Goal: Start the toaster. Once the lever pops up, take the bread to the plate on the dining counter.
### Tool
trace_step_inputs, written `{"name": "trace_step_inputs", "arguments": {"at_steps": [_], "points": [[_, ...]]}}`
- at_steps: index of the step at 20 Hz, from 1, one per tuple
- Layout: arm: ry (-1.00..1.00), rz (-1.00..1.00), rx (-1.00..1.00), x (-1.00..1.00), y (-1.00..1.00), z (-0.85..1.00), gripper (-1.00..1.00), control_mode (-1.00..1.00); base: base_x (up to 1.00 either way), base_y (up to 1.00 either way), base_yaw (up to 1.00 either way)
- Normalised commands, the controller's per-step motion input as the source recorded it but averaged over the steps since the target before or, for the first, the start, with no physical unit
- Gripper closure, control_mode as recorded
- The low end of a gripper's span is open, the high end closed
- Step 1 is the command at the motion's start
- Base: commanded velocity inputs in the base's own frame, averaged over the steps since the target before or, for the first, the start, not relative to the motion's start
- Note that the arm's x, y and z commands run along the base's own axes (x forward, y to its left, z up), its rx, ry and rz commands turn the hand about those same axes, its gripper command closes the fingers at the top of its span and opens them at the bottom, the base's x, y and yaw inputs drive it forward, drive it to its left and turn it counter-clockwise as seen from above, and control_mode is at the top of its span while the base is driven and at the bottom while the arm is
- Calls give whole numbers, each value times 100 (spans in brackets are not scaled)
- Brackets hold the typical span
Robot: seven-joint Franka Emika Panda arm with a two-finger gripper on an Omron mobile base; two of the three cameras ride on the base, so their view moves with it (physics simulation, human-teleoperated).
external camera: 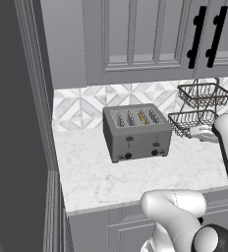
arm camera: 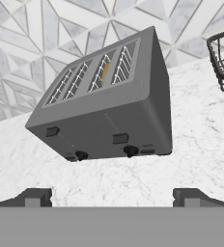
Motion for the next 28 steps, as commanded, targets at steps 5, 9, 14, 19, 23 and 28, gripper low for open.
{"name": "trace_step_inputs", "arguments": {"at_steps": [5, 9, 14, 19, 23, 28], "points": [[0, 0, 0, 0, 0, 0, -100, -100, 0, 0, 0], [0, 0, 0, 0, 0, 0, -100, -100, 0, 0, 0], [0, 0, 0, 0, 0, 0, -100, -100, 0, 0, 0], [0, 0, 0, 0, 0, 0, -100, -100, 0, 0, 0], [0, 0, 0, 0, 0, 0, -100, -100, 0, 0, 0], [0, 0, 0, 0, 0, 0, -100, -100, 0, 0, 0]]}}
